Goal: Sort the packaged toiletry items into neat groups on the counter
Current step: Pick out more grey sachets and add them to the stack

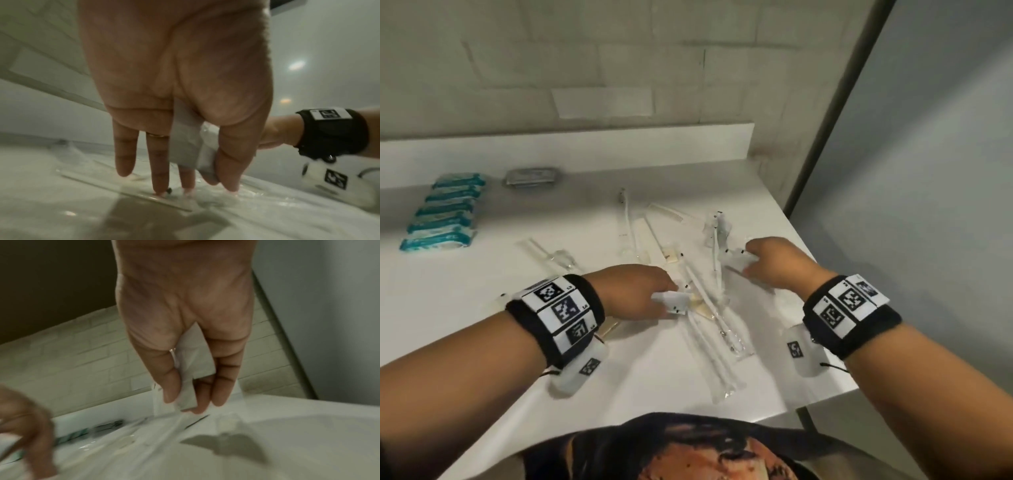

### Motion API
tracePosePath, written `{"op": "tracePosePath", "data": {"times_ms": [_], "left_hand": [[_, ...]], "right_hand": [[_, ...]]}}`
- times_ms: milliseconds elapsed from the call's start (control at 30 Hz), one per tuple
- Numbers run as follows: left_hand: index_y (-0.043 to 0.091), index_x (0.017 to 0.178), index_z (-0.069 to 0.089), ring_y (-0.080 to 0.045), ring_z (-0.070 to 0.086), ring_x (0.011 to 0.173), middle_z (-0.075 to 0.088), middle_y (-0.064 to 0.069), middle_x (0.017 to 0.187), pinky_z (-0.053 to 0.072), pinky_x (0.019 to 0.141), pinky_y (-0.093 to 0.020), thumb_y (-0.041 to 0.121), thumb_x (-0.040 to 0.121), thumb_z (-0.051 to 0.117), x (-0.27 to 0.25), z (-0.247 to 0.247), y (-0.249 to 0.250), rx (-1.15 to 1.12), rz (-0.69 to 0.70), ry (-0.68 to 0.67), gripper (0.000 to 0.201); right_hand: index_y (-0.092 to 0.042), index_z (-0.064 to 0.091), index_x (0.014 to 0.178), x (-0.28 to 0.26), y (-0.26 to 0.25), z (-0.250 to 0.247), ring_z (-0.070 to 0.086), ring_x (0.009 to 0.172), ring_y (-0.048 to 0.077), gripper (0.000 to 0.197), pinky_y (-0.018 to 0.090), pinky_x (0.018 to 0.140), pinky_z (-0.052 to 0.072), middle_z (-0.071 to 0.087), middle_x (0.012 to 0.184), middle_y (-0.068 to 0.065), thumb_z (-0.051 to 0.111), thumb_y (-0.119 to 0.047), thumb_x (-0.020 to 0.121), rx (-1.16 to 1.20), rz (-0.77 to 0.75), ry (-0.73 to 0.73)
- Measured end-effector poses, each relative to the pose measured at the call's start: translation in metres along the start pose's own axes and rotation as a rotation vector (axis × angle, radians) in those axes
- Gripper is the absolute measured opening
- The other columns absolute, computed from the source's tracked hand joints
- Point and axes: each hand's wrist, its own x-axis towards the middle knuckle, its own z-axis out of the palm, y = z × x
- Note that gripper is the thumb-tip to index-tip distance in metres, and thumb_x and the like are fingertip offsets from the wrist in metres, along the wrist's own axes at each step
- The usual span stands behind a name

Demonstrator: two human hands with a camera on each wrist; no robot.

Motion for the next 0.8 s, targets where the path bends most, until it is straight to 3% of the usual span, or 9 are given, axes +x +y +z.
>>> {"op": "tracePosePath", "data": {"times_ms": [67,167,267,400,467,567,600,733,800], "left_hand": [[0.017,0.113,0.062,-0.023,0.060,0.103,0.065,-0.002,0.110,0.048,0.091,-0.042,0.070,0.070,0.037,-0.006,0.000,-0.006,-0.001,-0.050,-0.016,0.072],[0.023,0.112,0.060,-0.020,0.058,0.103,0.064,0.006,0.111,0.047,0.091,-0.036,0.053,0.087,0.053,-0.010,-0.004,-0.021,-0.061,-0.136,0.068,0.040],[0.016,0.132,0.051,-0.024,0.048,0.125,0.054,-0.001,0.135,0.037,0.101,-0.034,0.047,0.092,0.053,-0.009,-0.014,-0.033,-0.091,-0.294,0.171,0.051],[0.007,0.126,0.051,-0.028,0.049,0.121,0.054,-0.013,0.134,0.036,0.089,-0.032,0.041,0.091,0.057,0.000,-0.023,-0.052,-0.274,-0.443,0.375,0.050],[0.007,0.131,0.048,-0.028,0.047,0.125,0.051,-0.012,0.138,0.034,0.089,-0.030,0.040,0.091,0.058,0.005,-0.026,-0.055,-0.336,-0.454,0.398,0.052],[0.017,0.138,0.043,-0.023,0.046,0.128,0.048,-0.005,0.143,0.034,0.093,-0.027,0.043,0.090,0.057,0.018,-0.024,-0.056,-0.344,-0.393,0.311,0.056],[0.019,0.138,0.043,-0.022,0.046,0.127,0.048,-0.003,0.143,0.034,0.092,-0.027,0.046,0.089,0.058,0.022,-0.022,-0.058,-0.336,-0.379,0.269,0.058],[0.018,0.125,0.053,-0.021,0.054,0.112,0.059,-0.001,0.129,0.039,0.089,-0.030,0.043,0.087,0.062,0.027,-0.019,-0.065,-0.414,-0.371,0.261,0.046],[0.014,0.107,0.057,-0.021,0.059,0.094,0.067,-0.002,0.109,0.042,0.079,-0.030,0.034,0.086,0.067,0.019,-0.020,-0.071,-0.546,-0.383,0.357,0.030]], "right_hand": [[-0.013,0.056,0.088,0.005,0.017,-0.006,0.050,0.086,0.022,0.009,0.025,0.054,0.032,0.052,0.084,-0.001,0.061,-0.014,0.081,0.029,0.058,0.005],[-0.026,0.058,0.121,0.016,0.028,-0.004,0.054,0.103,0.019,0.045,0.023,0.074,0.044,0.059,0.115,-0.003,0.062,-0.009,0.079,0.026,0.019,-0.080],[-0.031,0.050,0.136,0.029,0.017,-0.005,0.052,0.119,0.019,0.054,0.024,0.086,0.043,0.054,0.136,-0.002,0.052,-0.009,0.087,-0.084,-0.009,-0.104],[-0.031,0.040,0.144,0.033,-0.014,-0.001,0.052,0.115,0.018,0.059,0.025,0.082,0.041,0.047,0.145,-0.002,0.046,-0.007,0.091,-0.209,-0.190,-0.292],[-0.023,0.046,0.139,0.037,-0.025,0.004,0.050,0.118,0.021,0.047,0.028,0.084,0.040,0.050,0.139,0.002,0.048,-0.014,0.093,-0.269,-0.253,-0.361],[-0.015,0.057,0.108,0.059,-0.023,-0.005,0.052,0.091,0.022,0.018,0.027,0.063,0.037,0.059,0.108,0.004,0.053,-0.020,0.091,-0.301,-0.278,-0.301],[-0.013,0.058,0.106,0.070,-0.020,-0.011,0.050,0.088,0.021,0.020,0.027,0.062,0.036,0.057,0.107,0.004,0.054,-0.024,0.090,-0.347,-0.268,-0.251],[-0.018,0.062,0.103,0.110,-0.002,-0.019,0.054,0.102,0.021,0.050,0.032,0.084,0.046,0.050,0.122,-0.008,0.060,-0.060,0.075,-0.406,-0.204,-0.131],[-0.023,0.060,0.095,0.120,0.000,-0.013,0.055,0.106,0.022,0.031,0.034,0.089,0.047,0.052,0.127,-0.011,0.065,-0.043,0.071,-0.407,-0.231,-0.155]]}}
